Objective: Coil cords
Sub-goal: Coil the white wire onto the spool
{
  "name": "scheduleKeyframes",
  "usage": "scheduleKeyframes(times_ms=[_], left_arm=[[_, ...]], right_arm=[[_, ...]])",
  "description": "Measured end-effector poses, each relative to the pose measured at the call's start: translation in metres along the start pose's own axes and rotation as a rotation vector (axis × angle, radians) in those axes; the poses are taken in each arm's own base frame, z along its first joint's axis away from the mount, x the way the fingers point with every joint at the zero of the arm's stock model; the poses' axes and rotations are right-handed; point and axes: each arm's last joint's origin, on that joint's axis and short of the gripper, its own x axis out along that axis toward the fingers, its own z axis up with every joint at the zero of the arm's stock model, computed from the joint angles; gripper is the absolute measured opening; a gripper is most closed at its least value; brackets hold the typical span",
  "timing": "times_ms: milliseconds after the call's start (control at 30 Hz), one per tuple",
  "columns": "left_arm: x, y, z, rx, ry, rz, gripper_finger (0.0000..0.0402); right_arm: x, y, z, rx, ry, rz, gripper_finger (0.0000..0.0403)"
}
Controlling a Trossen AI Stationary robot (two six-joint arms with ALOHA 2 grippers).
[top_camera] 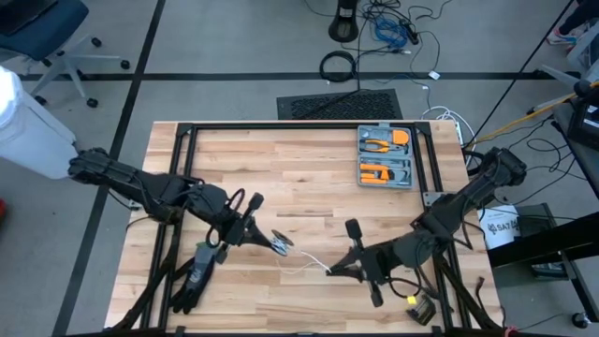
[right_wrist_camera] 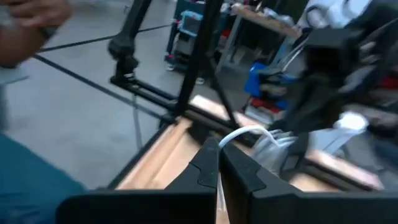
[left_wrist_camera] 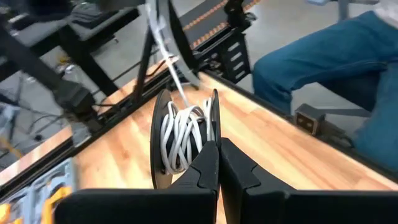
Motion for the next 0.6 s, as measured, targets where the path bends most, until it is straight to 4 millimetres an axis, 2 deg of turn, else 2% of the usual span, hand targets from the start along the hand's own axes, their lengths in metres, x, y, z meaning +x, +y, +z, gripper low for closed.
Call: scheduleKeyframes(times_ms=[400, 600], left_arm=[[0.028, 0.001, -0.006, 0.028, -0.035, -0.080, 0.0001], [0.040, 0.006, -0.008, 0.034, -0.100, -0.128, 0.0001]], right_arm=[[0.010, -0.041, -0.002, -0.104, 0.016, -0.122, 0.0000], [0.018, -0.060, -0.007, -0.111, 0.002, -0.094, 0.0000]])
